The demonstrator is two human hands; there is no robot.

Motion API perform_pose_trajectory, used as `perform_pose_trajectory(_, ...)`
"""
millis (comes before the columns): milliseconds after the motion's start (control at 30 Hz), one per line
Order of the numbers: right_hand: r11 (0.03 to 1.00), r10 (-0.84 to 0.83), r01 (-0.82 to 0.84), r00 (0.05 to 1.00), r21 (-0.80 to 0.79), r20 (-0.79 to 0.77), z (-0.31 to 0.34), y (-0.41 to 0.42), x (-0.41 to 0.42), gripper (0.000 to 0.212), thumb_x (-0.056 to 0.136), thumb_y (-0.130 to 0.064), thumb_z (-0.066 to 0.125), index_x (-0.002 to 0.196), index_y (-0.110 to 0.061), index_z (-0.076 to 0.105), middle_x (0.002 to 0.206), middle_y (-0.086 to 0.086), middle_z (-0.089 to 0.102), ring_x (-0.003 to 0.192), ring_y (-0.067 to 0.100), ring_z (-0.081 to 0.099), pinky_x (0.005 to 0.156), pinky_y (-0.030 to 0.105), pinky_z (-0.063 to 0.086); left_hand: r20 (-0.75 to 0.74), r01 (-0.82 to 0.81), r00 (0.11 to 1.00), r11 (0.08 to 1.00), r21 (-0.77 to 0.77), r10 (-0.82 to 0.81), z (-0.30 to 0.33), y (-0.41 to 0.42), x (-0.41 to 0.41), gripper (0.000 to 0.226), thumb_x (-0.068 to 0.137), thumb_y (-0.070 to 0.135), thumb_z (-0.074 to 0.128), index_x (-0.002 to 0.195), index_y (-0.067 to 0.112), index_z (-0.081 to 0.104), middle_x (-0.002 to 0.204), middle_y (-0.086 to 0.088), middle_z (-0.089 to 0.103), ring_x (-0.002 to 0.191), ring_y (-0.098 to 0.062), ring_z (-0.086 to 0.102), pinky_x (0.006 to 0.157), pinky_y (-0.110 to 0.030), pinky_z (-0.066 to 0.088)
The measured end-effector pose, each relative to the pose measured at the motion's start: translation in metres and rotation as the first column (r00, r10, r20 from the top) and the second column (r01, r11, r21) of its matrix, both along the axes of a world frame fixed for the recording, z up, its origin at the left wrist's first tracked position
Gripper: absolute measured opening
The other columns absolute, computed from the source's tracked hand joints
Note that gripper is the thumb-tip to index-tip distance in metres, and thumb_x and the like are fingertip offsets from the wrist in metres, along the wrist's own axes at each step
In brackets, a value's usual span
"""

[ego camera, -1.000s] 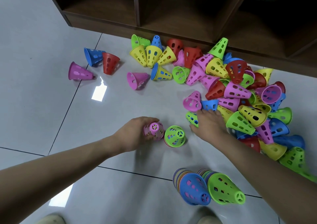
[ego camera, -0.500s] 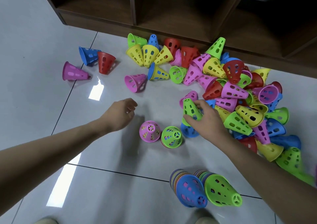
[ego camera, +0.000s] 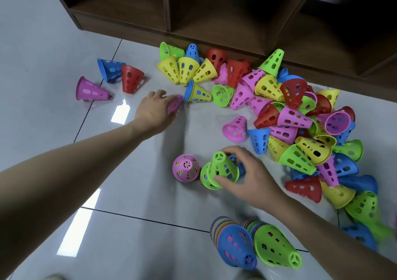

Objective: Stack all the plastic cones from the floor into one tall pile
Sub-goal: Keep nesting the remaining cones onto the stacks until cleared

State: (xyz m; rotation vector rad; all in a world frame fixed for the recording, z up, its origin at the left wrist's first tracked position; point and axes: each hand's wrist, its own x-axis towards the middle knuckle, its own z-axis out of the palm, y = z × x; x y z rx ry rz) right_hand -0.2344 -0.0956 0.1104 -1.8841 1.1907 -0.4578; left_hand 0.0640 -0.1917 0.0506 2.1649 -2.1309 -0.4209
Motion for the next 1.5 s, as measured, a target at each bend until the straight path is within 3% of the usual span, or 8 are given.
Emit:
perform_pose_trajectory(133, 0.99, 0.123, -0.125, 0.992, -0.061, -0.026, -0.012, 0.001, -0.003, 0.045, 0.076, -0.029, 0.081, 0.114, -0.028, 0.055, 0.111, -0.018, 0.055, 0.108, 0.01, 0.056, 0.092, 0.029, 0.047, -0.017, -0.007, 1.0, 1.0, -0.015, 0.006, -0.002, 0.013, 0.0, 0.053, 0.089, 0.045, 0.062, 0.134, 0.02, 0.052, 0.114, -0.016, 0.061, 0.099, -0.039, 0.056, 0.082, -0.041, 0.048)
perform_pose_trajectory(300, 0.944, 0.165, -0.236, 0.943, -0.229, -0.288, -0.028, 0.0, -0.005, 0.044, 0.073, -0.046, 0.079, 0.109, -0.031, 0.059, 0.097, -0.017, 0.057, 0.096, 0.003, 0.045, 0.087, 0.03, 0.036, -0.126, -0.064, 0.989, 0.987, 0.149, 0.083, 0.006, 0.02, 0.004, 0.071, 0.085, 0.04, 0.069, 0.142, 0.01, 0.04, 0.121, -0.017, 0.062, 0.108, -0.036, 0.058, 0.086, -0.041, 0.051)
perform_pose_trajectory(433, 0.92, 0.174, -0.284, 0.913, -0.272, -0.368, -0.038, 0.001, -0.005, 0.047, 0.072, -0.048, 0.08, 0.11, -0.027, 0.061, 0.1, -0.012, 0.063, 0.103, 0.008, 0.046, 0.088, 0.029, 0.033, 0.01, -0.053, 0.999, 0.958, 0.283, 0.053, 0.017, 0.023, 0.009, 0.048, 0.084, 0.053, 0.066, 0.109, 0.012, 0.061, 0.096, -0.01, 0.066, 0.084, -0.029, 0.061, 0.068, -0.033, 0.052)
perform_pose_trajectory(633, 0.901, 0.286, -0.38, 0.884, -0.21, -0.37, -0.033, -0.005, -0.011, 0.056, 0.075, -0.056, 0.072, 0.12, -0.031, 0.051, 0.119, -0.016, 0.054, 0.124, 0.01, 0.045, 0.1, 0.029, 0.035, 0.163, -0.023, 0.986, 0.922, 0.386, -0.043, 0.027, 0.042, 0.001, 0.052, 0.08, 0.065, 0.057, 0.101, 0.017, 0.056, 0.094, -0.004, 0.062, 0.086, -0.028, 0.062, 0.07, -0.033, 0.051)
perform_pose_trajectory(833, 0.935, 0.214, -0.293, 0.916, -0.201, -0.338, -0.032, -0.015, -0.039, 0.067, 0.078, -0.053, 0.067, 0.135, -0.023, 0.048, 0.129, -0.009, 0.049, 0.126, 0.013, 0.045, 0.105, 0.038, 0.042, -0.287, -0.046, 0.944, 0.924, 0.379, 0.164, 0.022, 0.066, 0.008, 0.039, 0.075, 0.038, 0.079, 0.097, 0.019, 0.052, 0.088, 0.0, 0.059, 0.079, -0.023, 0.057, 0.062, -0.03, 0.045)
perform_pose_trajectory(1000, 0.956, 0.124, -0.207, 0.929, -0.21, -0.35, -0.055, -0.016, -0.047, 0.059, 0.079, -0.045, 0.072, 0.128, -0.018, 0.053, 0.119, -0.005, 0.051, 0.11, 0.019, 0.051, 0.094, 0.034, 0.046, -0.615, -0.092, 0.785, 0.996, 0.001, 0.073, 0.051, 0.105, -0.006, 0.042, 0.082, 0.033, 0.081, 0.111, 0.02, 0.053, 0.095, 0.006, 0.062, 0.081, -0.009, 0.059, 0.068, -0.017, 0.047)
perform_pose_trajectory(1167, 0.961, 0.08, -0.176, 0.915, -0.215, -0.395, -0.07, -0.018, -0.049, 0.043, 0.081, -0.023, 0.077, 0.118, -0.013, 0.059, 0.112, -0.001, 0.053, 0.105, 0.022, 0.051, 0.09, 0.036, 0.047, -0.656, 0.091, 0.736, 0.985, -0.148, -0.166, 0.062, 0.149, -0.031, 0.061, 0.086, 0.038, 0.077, 0.135, 0.018, 0.046, 0.128, 0.01, 0.06, 0.109, -0.005, 0.064, 0.088, -0.024, 0.053)
perform_pose_trajectory(1500, 0.967, -0.214, 0.24, 0.947, 0.089, -0.24, -0.079, -0.021, -0.054, 0.04, 0.079, -0.017, 0.083, 0.113, -0.014, 0.063, 0.11, 0.002, 0.062, 0.101, 0.019, 0.062, 0.088, 0.031, 0.052, -0.582, 0.231, 0.793, 0.973, 0.013, -0.18, 0.019, 0.139, -0.036, 0.059, 0.083, 0.065, 0.057, 0.122, 0.02, 0.057, 0.113, 0.006, 0.066, 0.099, -0.012, 0.061, 0.086, -0.03, 0.048)
